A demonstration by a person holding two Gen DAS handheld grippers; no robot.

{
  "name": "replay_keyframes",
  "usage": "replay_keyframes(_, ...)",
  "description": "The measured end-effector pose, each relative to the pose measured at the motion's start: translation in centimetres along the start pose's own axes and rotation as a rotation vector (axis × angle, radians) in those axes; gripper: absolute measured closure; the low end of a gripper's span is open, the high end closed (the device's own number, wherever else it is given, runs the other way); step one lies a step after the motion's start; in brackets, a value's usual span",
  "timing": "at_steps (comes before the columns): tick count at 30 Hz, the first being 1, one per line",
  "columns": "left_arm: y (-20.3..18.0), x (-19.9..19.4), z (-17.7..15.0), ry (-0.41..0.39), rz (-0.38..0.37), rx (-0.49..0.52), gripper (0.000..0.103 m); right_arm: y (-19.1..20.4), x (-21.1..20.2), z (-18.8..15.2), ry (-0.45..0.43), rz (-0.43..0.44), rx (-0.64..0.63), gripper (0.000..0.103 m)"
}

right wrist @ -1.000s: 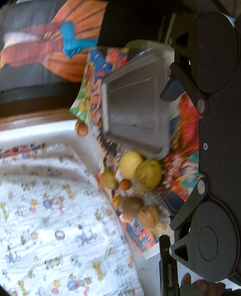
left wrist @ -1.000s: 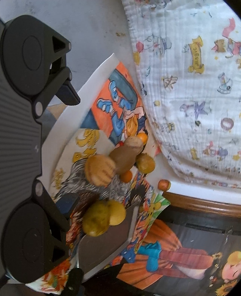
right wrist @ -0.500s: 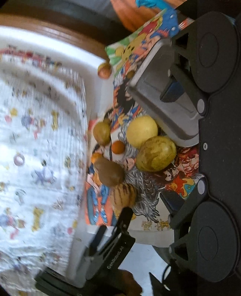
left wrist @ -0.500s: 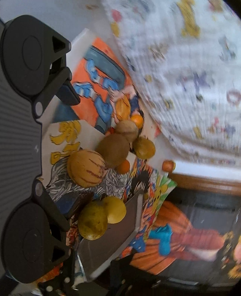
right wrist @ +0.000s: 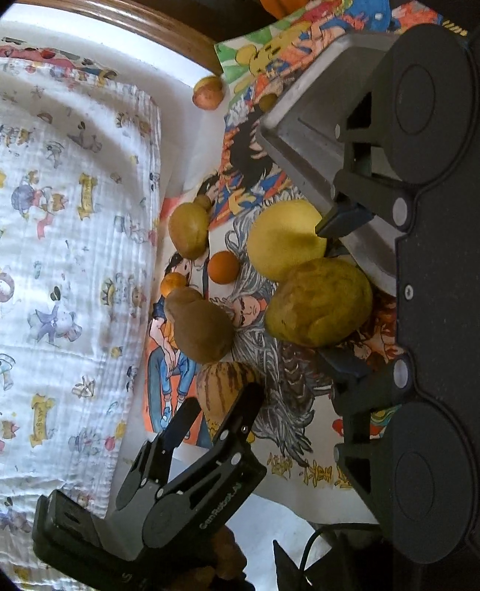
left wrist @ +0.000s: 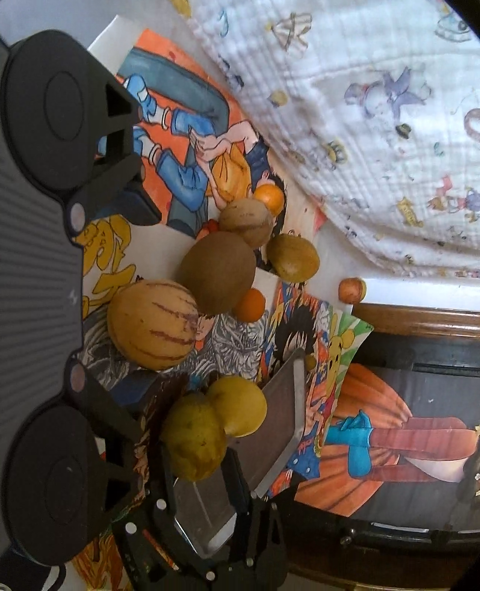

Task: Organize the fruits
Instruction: 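Grasp the striped pepino melon with the left gripper while the right gripper grasps the yellow-green mango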

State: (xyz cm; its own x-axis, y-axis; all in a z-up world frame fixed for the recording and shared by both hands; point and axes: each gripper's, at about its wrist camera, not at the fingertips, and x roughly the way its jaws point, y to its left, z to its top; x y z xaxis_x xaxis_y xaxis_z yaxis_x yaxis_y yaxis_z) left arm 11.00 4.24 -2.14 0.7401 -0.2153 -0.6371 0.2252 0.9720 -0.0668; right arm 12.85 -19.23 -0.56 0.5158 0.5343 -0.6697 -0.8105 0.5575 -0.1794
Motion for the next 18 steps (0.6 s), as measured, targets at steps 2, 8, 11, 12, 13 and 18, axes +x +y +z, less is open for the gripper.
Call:
replay_keyframes(2,0.18,0.22,0.02,0.008,-0.025,-0.011,0.023,0.12,0.23,-0.09,0.001,0.012,-0.012,0.042)
replay_keyframes(8,0.41,0.55,0.21,0.012,-0.058,-0.028,0.031,0.29,0.83,0.01,-0.005,0.036,-0.020,0.042)
replay_keyframes(11,0.53,0.67,0.34,0.012,-0.065,-0.041,0.034,0.34,0.95,0.02,-0.010,0.039,-0.022,0.042)
replay_keyframes(12,0.55,0.68,0.36,0.011,-0.068,-0.045,0.035,0.34,0.94,-0.03,-0.012,0.039,-0.021,0.042)
replay_keyframes(13,0.53,0.70,0.38,0.009,-0.072,-0.047,0.037,0.31,0.97,-0.03,-0.014,0.039,-0.018,0.042)
replay_keyframes(18,0.25,0.78,0.36,0.004,-0.082,-0.060,0.046,0.09,1.01,-0.21,-0.029,0.027,0.004,0.047)
